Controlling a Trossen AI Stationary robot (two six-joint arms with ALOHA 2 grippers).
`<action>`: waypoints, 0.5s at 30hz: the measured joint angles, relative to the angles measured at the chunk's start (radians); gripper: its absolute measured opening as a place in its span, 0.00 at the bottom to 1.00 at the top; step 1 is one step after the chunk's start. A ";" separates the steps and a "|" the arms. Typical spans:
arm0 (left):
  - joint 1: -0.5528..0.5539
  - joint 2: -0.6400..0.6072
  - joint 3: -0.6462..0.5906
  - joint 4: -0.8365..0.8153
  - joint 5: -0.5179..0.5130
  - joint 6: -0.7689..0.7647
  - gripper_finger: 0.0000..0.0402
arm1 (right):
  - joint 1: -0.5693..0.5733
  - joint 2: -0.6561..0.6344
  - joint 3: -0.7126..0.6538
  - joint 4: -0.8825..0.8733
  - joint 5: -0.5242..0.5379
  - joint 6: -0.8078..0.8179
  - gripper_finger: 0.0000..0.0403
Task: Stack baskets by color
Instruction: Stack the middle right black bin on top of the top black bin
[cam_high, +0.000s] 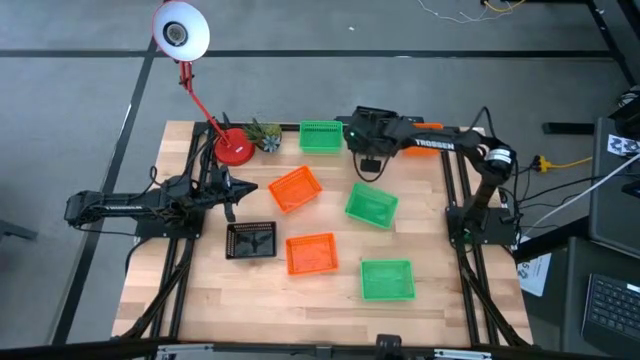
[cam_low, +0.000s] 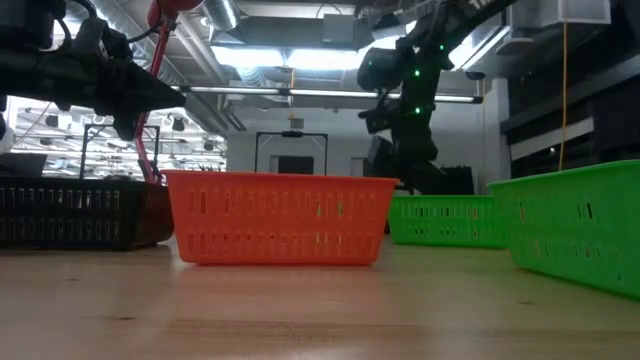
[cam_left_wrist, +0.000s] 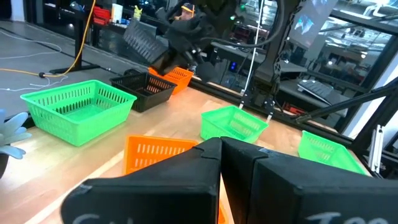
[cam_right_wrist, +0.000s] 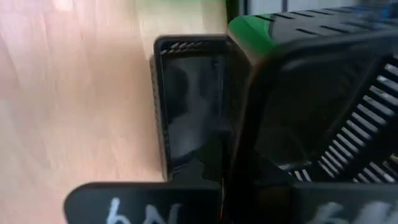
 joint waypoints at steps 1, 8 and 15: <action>0.000 0.000 0.000 0.000 0.000 0.000 0.00 | -0.007 0.004 0.000 0.000 -0.024 0.000 0.00; 0.000 0.000 0.000 0.000 0.000 0.001 0.00 | -0.040 0.011 0.000 0.005 -0.073 0.001 0.00; 0.000 0.000 0.000 0.000 0.000 0.001 0.00 | -0.066 0.011 0.000 0.005 -0.107 0.000 0.06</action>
